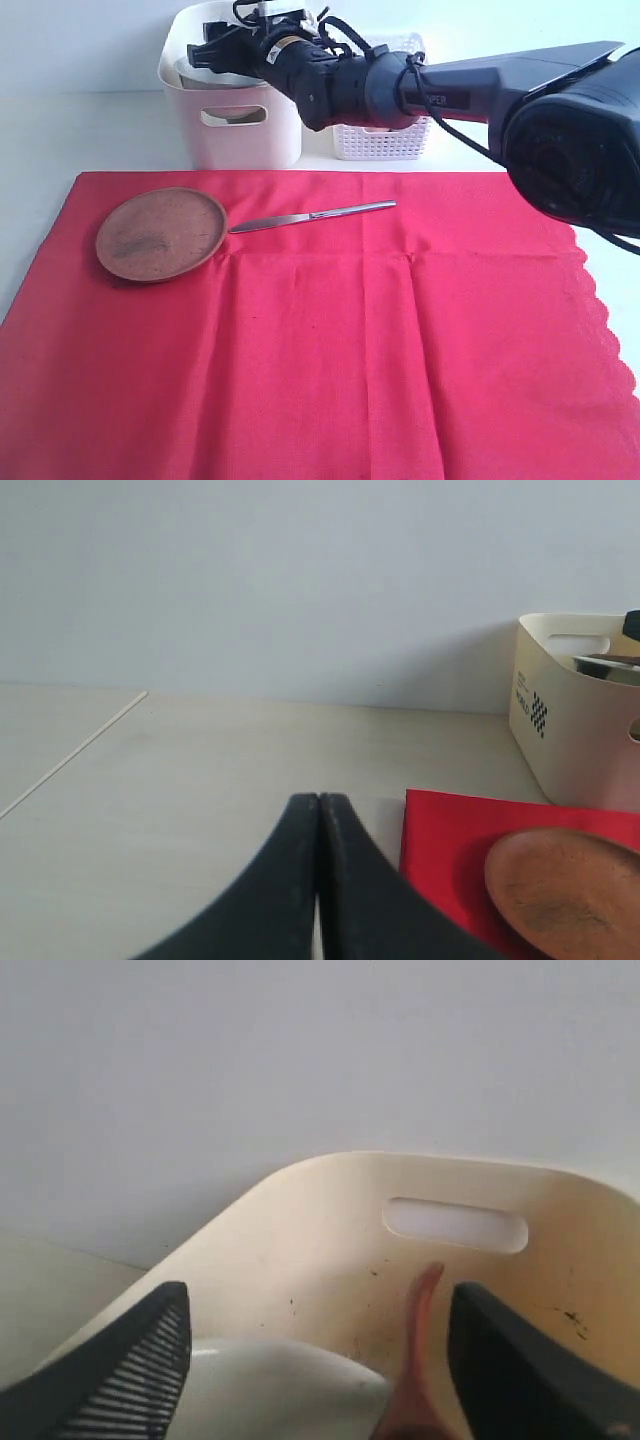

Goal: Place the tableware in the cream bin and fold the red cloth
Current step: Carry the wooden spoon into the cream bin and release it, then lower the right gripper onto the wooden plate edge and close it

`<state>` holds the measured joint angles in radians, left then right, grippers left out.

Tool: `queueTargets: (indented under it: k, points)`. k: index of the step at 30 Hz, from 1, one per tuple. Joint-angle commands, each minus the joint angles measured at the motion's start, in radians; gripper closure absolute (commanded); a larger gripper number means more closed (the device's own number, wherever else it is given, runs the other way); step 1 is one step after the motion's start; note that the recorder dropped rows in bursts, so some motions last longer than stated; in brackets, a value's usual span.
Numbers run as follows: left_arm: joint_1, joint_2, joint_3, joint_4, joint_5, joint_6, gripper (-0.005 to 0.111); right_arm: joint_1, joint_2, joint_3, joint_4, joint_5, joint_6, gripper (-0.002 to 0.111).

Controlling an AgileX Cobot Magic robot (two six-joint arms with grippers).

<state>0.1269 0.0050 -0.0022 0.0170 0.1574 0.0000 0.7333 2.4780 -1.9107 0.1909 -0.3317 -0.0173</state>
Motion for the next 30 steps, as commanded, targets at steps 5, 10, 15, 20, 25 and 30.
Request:
queueTargets:
  k: [5,10,15,20,25,30]
  points:
    - [0.002,-0.005,0.002,-0.006,-0.003,-0.007,0.106,-0.008,-0.159,-0.011,0.001,0.245,0.000,0.037]
    - [0.002,-0.005,0.002,-0.006,-0.003,-0.007,0.106,-0.011,-0.307,-0.011,-0.009,0.395,-0.002,0.037]
    - [0.002,-0.005,0.002,-0.006,-0.003,-0.007,0.106,-0.011,-0.442,-0.011,-0.020,0.600,-0.045,0.037]
    - [0.002,-0.005,0.002,-0.006,-0.003,-0.007,0.106,-0.011,-0.565,-0.011,-0.020,0.816,-0.094,0.037]
    - [0.002,-0.005,0.002,-0.006,-0.003,-0.007,0.106,-0.011,-0.635,-0.011,-0.014,1.031,-0.105,0.039]
    - [0.002,-0.005,0.002,-0.006,-0.003,-0.007,0.106,-0.011,-0.615,-0.011,0.026,1.270,-0.219,0.053]
